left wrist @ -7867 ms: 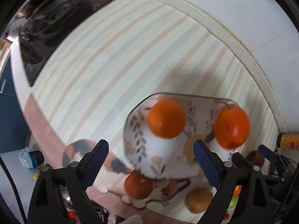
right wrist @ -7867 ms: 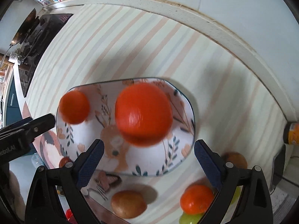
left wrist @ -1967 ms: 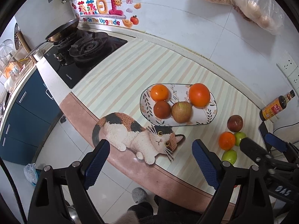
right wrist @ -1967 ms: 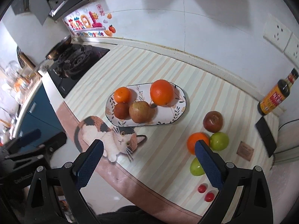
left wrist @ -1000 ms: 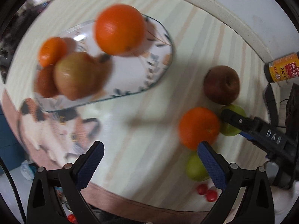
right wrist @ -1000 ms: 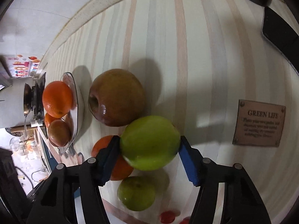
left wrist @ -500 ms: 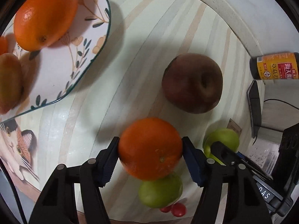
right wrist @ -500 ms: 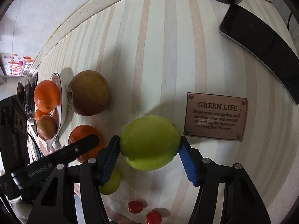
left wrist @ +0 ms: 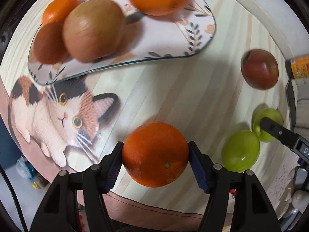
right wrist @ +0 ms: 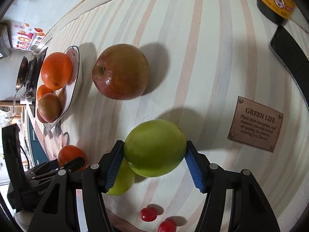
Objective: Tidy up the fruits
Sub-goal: 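Place the orange and green apple on the plate and open both tools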
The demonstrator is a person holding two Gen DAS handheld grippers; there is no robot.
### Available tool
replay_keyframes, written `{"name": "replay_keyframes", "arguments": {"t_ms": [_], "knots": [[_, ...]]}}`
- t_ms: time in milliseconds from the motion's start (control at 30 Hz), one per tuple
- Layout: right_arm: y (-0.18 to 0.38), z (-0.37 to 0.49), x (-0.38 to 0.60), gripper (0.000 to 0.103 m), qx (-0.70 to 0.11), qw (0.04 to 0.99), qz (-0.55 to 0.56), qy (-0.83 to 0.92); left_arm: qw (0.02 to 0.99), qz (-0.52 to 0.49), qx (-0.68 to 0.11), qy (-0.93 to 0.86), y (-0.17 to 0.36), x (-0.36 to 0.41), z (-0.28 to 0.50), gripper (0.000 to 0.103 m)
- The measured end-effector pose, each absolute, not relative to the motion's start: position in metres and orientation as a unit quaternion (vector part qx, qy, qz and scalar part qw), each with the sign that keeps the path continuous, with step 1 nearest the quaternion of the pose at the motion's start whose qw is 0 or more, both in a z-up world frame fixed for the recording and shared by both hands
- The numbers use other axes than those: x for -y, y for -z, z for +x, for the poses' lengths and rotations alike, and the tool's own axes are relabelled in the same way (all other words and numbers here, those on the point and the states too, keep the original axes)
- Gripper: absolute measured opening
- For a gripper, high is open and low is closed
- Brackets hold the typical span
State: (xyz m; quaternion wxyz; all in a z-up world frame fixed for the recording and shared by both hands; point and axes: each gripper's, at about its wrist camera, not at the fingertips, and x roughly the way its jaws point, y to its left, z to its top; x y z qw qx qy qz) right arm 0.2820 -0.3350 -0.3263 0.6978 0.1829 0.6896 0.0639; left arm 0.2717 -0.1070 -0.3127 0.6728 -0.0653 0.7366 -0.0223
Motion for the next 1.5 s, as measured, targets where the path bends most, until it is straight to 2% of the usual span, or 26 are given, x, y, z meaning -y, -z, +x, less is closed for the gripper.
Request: {"name": "replay_keyframes", "arguments": {"t_ms": [267,500,633,800,1033,1333,1367,1400,1433,1467,1500], "knots": [[0.326,0.283,0.328,0.066,-0.682,0.711,0.16,-0.051,0.679,-0.082,-0.729,0.019,0.306,0.088,0.261,0.063],[0.285,0.29,0.303,0.066,-0.656,0.735,0.148,-0.093,0.705,-0.107,-0.7,0.03,0.253,0.046,0.253,0.063],[0.26,0.315,0.267,0.066,-0.639,0.745,0.137,-0.134,0.74,-0.081,-0.667,0.025,0.209,0.026,0.283,0.063],[0.26,0.357,0.213,0.066,-0.636,0.748,0.096,-0.161,0.758,-0.05,-0.65,-0.008,0.191,-0.006,0.347,0.063],[0.29,0.384,0.161,0.066,-0.677,0.718,0.051,-0.156,0.741,-0.029,-0.671,-0.024,0.214,-0.017,0.416,0.063],[0.307,0.387,0.151,0.066,-0.692,0.704,0.075,-0.142,0.677,-0.049,-0.735,0.0,0.266,-0.013,0.438,0.064],[0.307,0.388,0.151,0.068,-0.694,0.702,0.079,-0.141,0.672,-0.054,-0.738,0.002,0.269,-0.013,0.438,0.064],[0.307,0.389,0.152,0.076,-0.694,0.7,0.087,-0.142,0.669,-0.057,-0.741,0.003,0.271,-0.013,0.437,0.064],[0.307,0.39,0.149,0.081,-0.694,0.698,0.095,-0.146,0.673,-0.055,-0.738,0.002,0.27,-0.013,0.437,0.067],[0.306,0.391,0.15,0.092,-0.696,0.697,0.1,-0.144,0.675,-0.06,-0.735,0.006,0.268,-0.013,0.437,0.075],[0.304,0.392,0.152,0.095,-0.696,0.697,0.101,-0.139,0.679,-0.064,-0.731,0.007,0.265,-0.014,0.437,0.096]]}}
